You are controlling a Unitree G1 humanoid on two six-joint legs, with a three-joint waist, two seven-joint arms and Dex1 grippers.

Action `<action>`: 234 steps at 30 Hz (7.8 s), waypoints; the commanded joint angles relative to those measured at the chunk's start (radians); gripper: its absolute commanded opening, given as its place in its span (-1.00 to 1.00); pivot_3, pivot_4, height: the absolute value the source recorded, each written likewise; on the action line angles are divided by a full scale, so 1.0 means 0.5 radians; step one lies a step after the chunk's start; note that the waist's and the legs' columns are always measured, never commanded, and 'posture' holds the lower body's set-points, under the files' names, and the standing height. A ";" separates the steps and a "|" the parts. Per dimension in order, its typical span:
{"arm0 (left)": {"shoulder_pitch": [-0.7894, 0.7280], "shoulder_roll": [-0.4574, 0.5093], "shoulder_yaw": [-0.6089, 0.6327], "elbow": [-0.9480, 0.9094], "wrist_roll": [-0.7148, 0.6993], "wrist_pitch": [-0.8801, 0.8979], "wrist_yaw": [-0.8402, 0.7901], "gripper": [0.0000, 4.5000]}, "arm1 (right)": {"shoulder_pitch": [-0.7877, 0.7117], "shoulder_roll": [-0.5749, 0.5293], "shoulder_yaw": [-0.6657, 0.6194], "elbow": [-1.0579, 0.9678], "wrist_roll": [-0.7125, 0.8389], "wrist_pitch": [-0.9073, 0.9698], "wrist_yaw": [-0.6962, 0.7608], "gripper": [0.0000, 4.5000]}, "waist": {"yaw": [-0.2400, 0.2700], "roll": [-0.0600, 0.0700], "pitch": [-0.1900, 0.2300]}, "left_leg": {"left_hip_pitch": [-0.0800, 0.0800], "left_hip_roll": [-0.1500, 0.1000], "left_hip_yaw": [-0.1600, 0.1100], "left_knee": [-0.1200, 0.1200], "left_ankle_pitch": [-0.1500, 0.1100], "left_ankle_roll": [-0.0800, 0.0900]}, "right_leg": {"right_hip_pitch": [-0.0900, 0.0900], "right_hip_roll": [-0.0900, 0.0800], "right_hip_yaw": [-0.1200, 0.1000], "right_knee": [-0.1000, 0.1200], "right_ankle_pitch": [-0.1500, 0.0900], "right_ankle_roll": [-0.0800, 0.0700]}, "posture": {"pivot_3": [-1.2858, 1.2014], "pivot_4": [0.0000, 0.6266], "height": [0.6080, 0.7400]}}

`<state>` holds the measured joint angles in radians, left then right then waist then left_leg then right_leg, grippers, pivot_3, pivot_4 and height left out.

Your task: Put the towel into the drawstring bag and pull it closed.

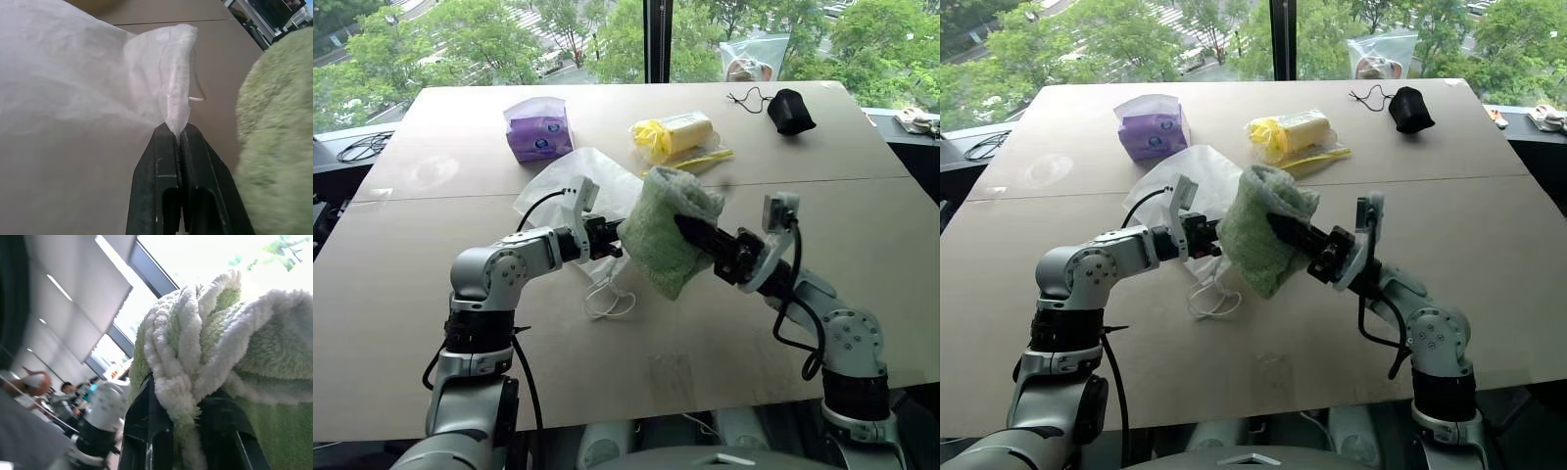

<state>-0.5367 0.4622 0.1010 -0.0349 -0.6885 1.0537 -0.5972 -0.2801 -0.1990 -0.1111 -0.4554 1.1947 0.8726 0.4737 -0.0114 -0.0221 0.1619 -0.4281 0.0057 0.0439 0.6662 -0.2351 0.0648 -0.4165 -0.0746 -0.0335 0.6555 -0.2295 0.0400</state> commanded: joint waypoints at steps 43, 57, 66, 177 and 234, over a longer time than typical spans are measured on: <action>0.068 0.119 0.010 -0.209 0.073 -0.062 -0.109 -1.00 | -0.258 -1.058 1.105 0.634 -2.002 -0.296 0.423 0.98 | 0.038 -0.001 0.001 | 0.002 0.002 0.004 0.004 0.000 0.001 | 0.007 0.007 0.000 -0.011 0.000 0.002 | 0.03 -0.52 1.00; 0.086 0.091 -0.157 -0.214 0.133 -0.145 -0.193 -1.00 | 0.045 -0.710 0.846 0.699 -1.826 -0.450 0.560 -0.71 | 0.014 -0.020 -0.028 | 0.031 0.004 -0.004 -0.001 -0.006 -0.010 | 0.034 -0.001 -0.005 -0.019 -0.001 -0.011 | 0.03 -0.52 1.00; 0.074 0.060 -0.301 -0.139 0.199 -0.187 -0.263 -1.00 | 0.012 -0.121 0.399 0.171 -0.929 -0.350 0.530 -0.99 | 0.002 0.008 -0.009 | -0.005 0.003 0.000 -0.011 0.006 -0.010 | -0.002 -0.002 -0.004 -0.019 0.005 -0.003 | 0.03 -0.52 1.00; -0.294 0.015 0.422 0.101 -0.594 0.710 0.096 -1.00 | -0.463 0.166 0.496 0.659 -1.422 -0.068 -0.256 0.95 | -0.039 0.002 0.001 | 0.019 0.001 0.006 -0.037 0.011 -0.018 | 0.002 0.004 0.003 -0.010 0.002 -0.012 | 0.03 -0.52 1.00; -0.135 0.235 0.287 0.030 -0.571 0.727 -0.093 -1.00 | -0.692 0.537 0.359 1.549 -1.531 -0.950 0.272 -0.28 | -0.012 -0.009 0.015 | 0.016 0.002 0.004 -0.038 0.016 -0.028 | 0.002 0.006 -0.001 -0.016 0.002 -0.011 | 0.03 -0.52 1.00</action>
<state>-0.5799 0.5437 0.2420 -0.0218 -0.9935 1.4677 -0.6082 -0.6395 0.0986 0.0694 0.4166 0.4394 0.3905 0.6049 -0.0173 -0.0264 0.1694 -0.4204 0.0069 0.0456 0.6473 -0.2271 0.0508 -0.4154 -0.0716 -0.0342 0.6475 -0.2284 0.0344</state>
